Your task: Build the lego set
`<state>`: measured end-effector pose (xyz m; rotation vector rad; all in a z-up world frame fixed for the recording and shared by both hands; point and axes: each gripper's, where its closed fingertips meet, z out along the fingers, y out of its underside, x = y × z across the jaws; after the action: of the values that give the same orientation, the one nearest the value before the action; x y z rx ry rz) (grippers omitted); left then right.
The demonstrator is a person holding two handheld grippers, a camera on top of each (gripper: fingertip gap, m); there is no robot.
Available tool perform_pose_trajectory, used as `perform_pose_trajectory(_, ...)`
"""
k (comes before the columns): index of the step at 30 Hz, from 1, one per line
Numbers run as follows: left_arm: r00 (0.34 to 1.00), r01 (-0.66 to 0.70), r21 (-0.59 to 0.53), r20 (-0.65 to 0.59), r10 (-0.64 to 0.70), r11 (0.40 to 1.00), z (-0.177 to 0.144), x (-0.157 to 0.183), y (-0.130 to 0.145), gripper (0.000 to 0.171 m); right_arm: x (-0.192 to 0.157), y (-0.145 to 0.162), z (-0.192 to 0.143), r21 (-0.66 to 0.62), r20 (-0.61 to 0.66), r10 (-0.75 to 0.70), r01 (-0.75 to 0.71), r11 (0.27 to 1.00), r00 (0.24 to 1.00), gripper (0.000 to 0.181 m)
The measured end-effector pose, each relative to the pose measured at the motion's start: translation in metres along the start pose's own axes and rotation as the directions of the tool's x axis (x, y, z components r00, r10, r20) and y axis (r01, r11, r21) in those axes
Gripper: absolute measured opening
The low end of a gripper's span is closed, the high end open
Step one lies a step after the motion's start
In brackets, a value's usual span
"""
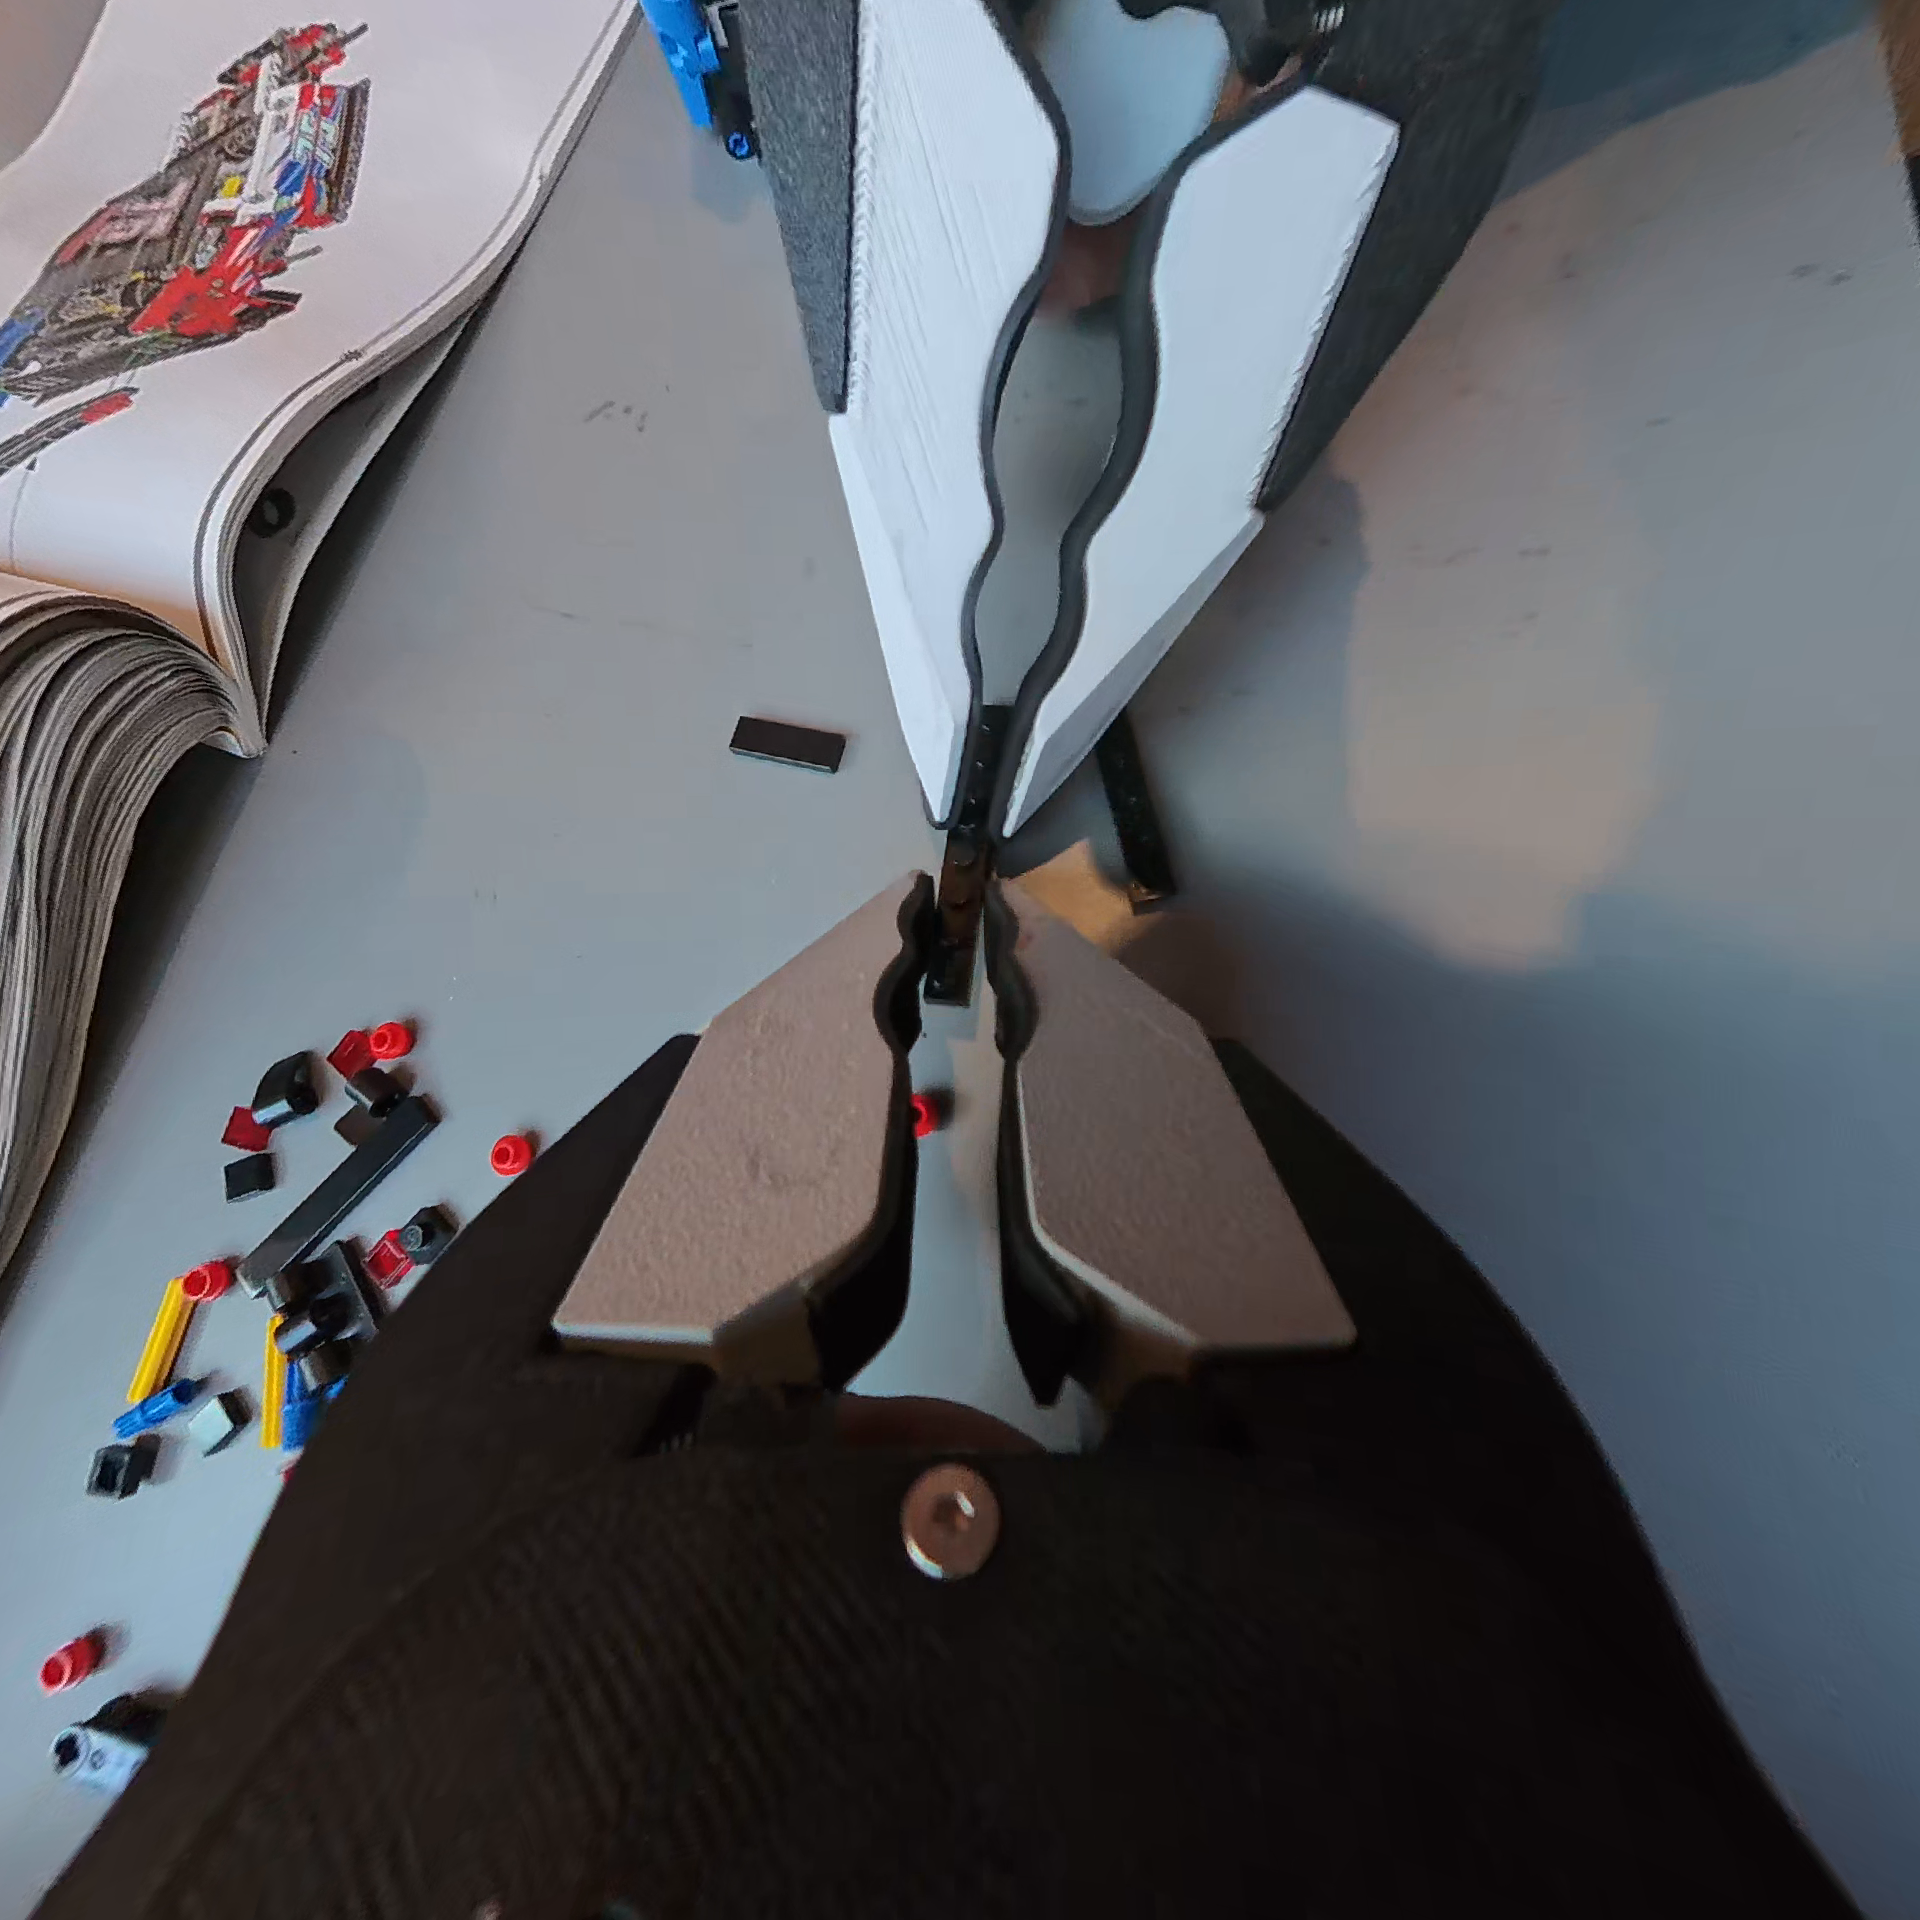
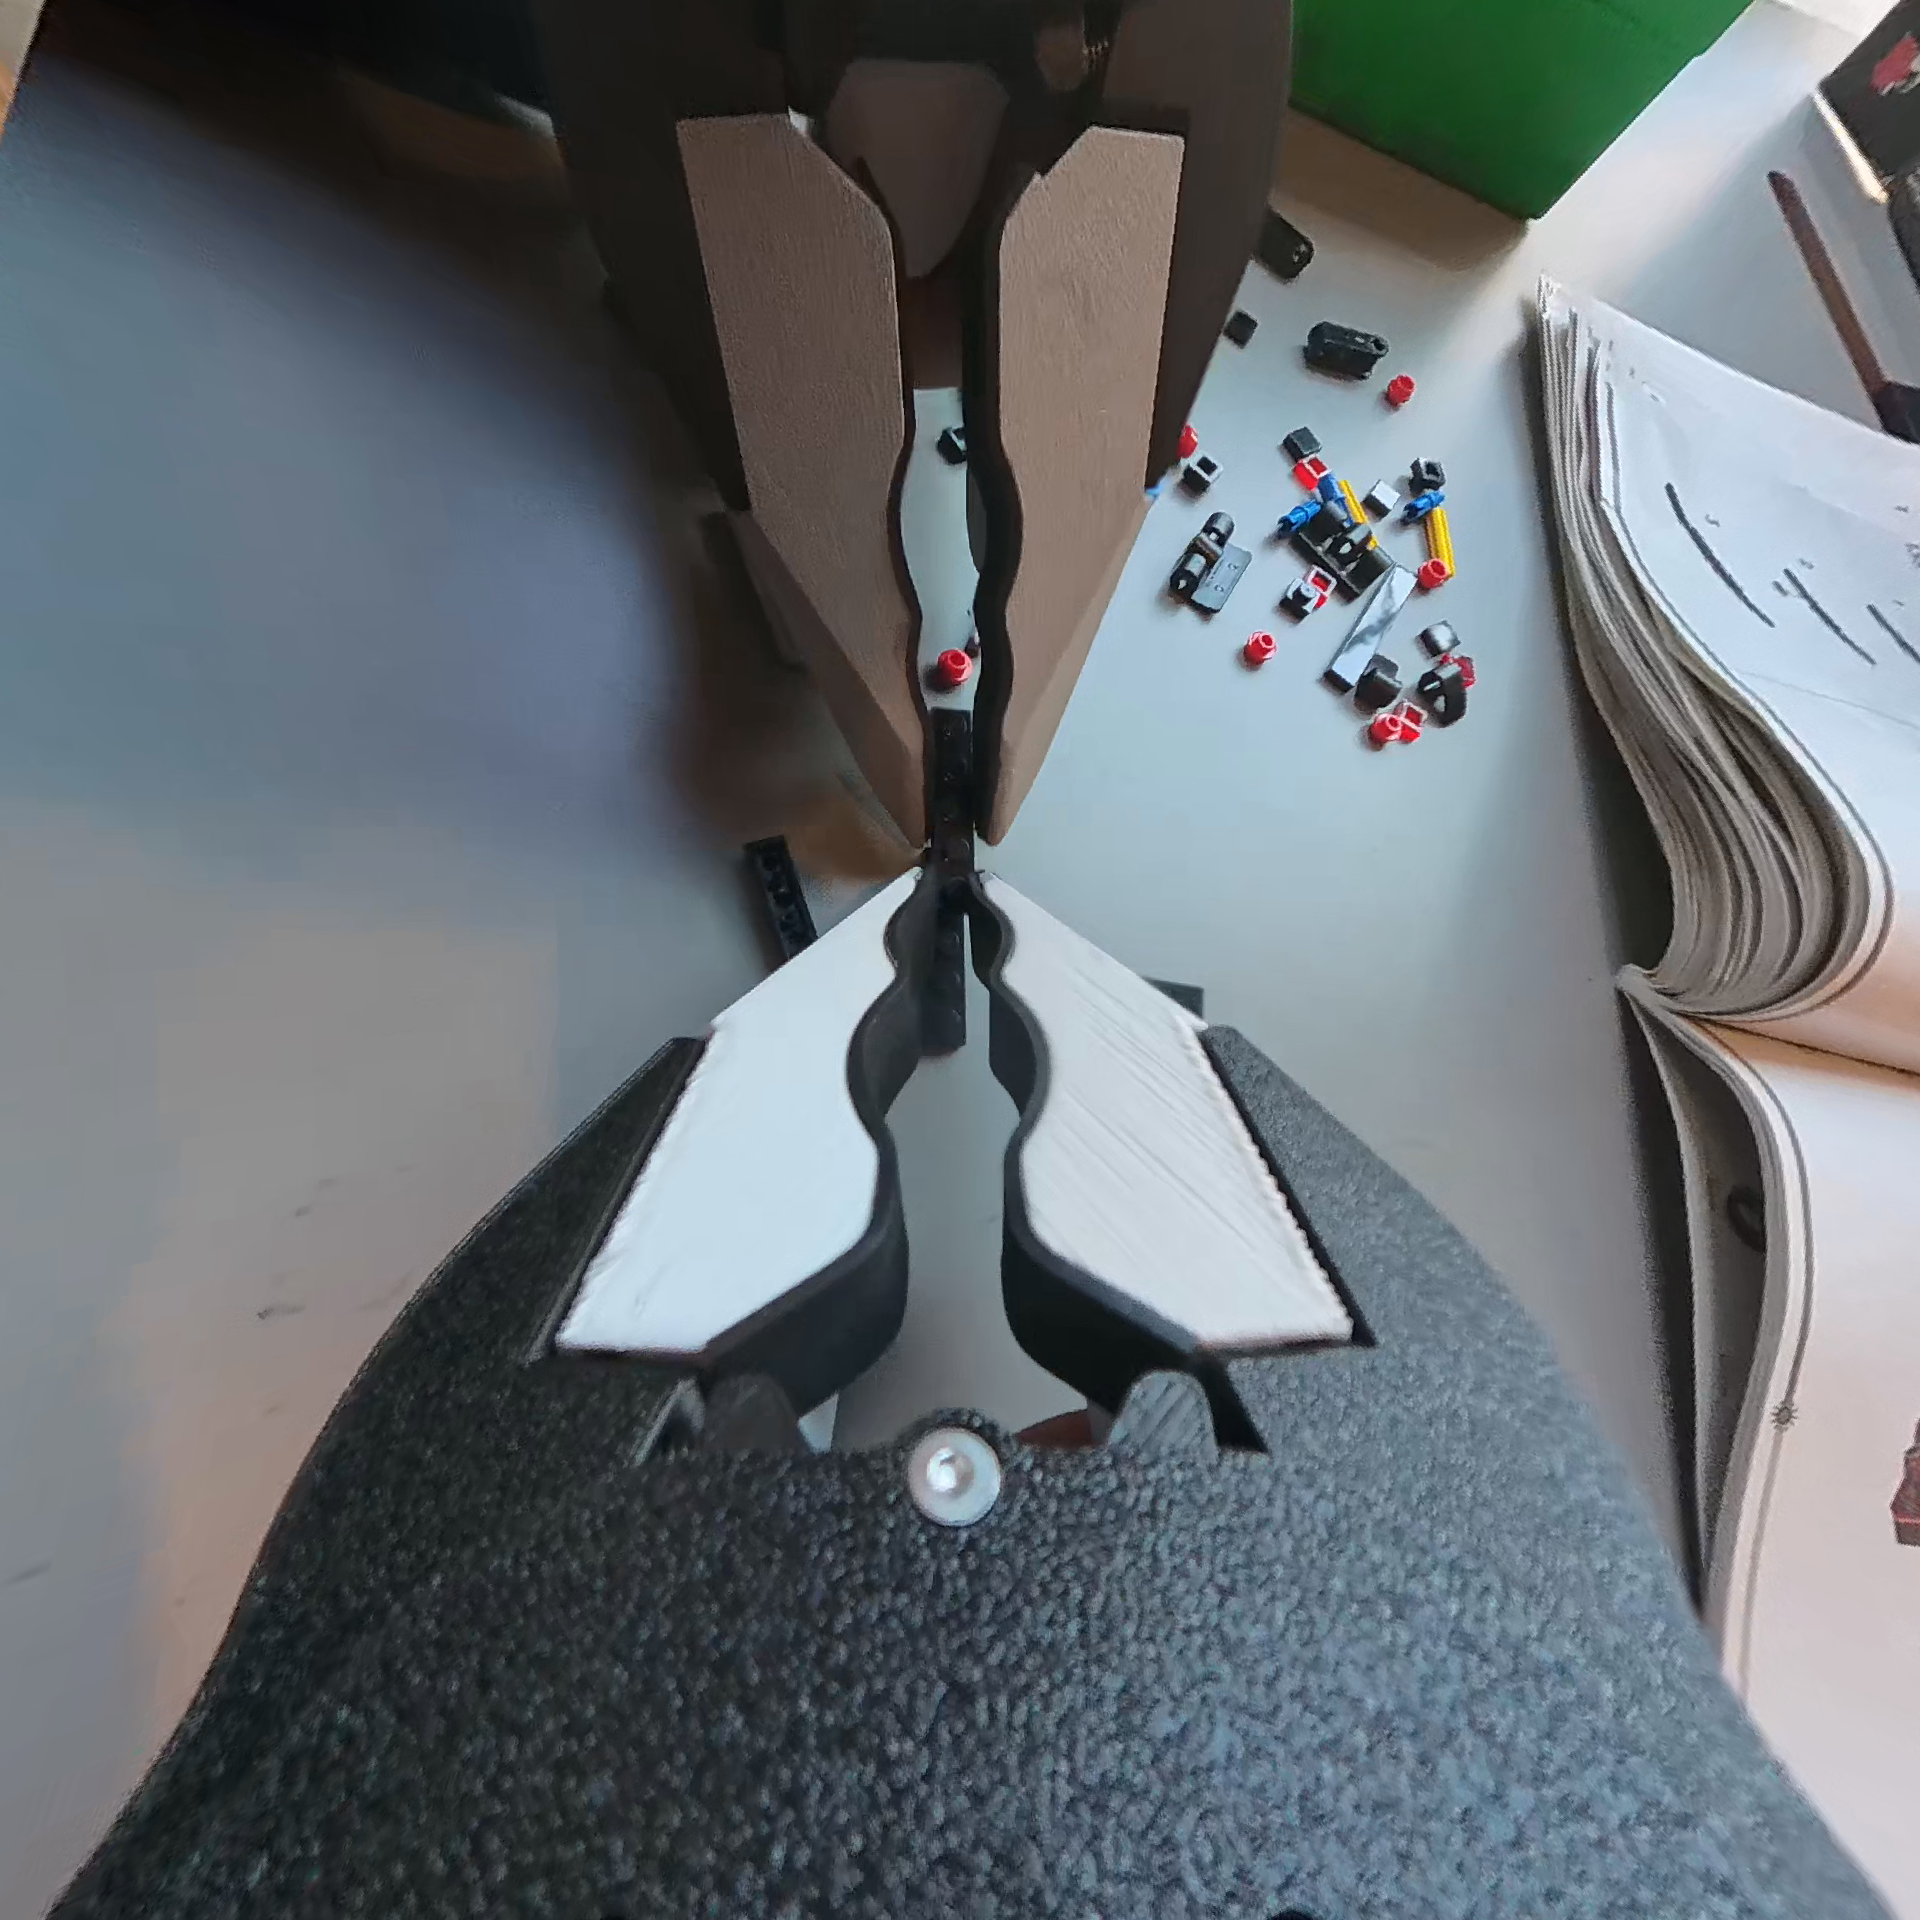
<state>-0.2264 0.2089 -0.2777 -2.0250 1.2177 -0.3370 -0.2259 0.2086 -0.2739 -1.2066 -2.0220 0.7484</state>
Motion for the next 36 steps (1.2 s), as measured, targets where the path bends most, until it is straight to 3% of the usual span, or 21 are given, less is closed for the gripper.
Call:
perform_pose_trajectory(11, 1.000, -0.004, 0.009, -0.021, 0.005, 1.000, 0.0041, -0.0003, 0.0020, 0.005, 0.0012, 0.0011, 0.0030, -0.049, 0.041, 0.007, -0.005, 0.999, 0.999, 0.005)
perform_pose_trajectory(27, 0.998, 0.044, -0.002, -0.040, -0.044, 0.999, 0.0045, 0.0005, 0.0032, 0.005, -0.0003, 0.0031, 0.0050, -0.285, 0.315, -0.059, 0.153, 0.946, 0.947, 0.004)
perform_pose_trajectory(31, 0.998, 0.051, -0.001, -0.046, -0.051, 0.999, 0.0046, 0.0005, 0.0030, 0.005, -0.0007, 0.0031, 0.0056, -0.268, 0.325, -0.009, 0.101, 0.958, 0.946, 0.005)
perform_pose_trajectory(36, 0.998, 0.049, -0.009, -0.045, -0.049, 0.999, 0.0056, 0.0010, 0.0022, 0.005, -0.0004, 0.0032, 0.0031, -0.213, 0.245, -0.078, 0.132, 0.968, 0.966, 0.005)
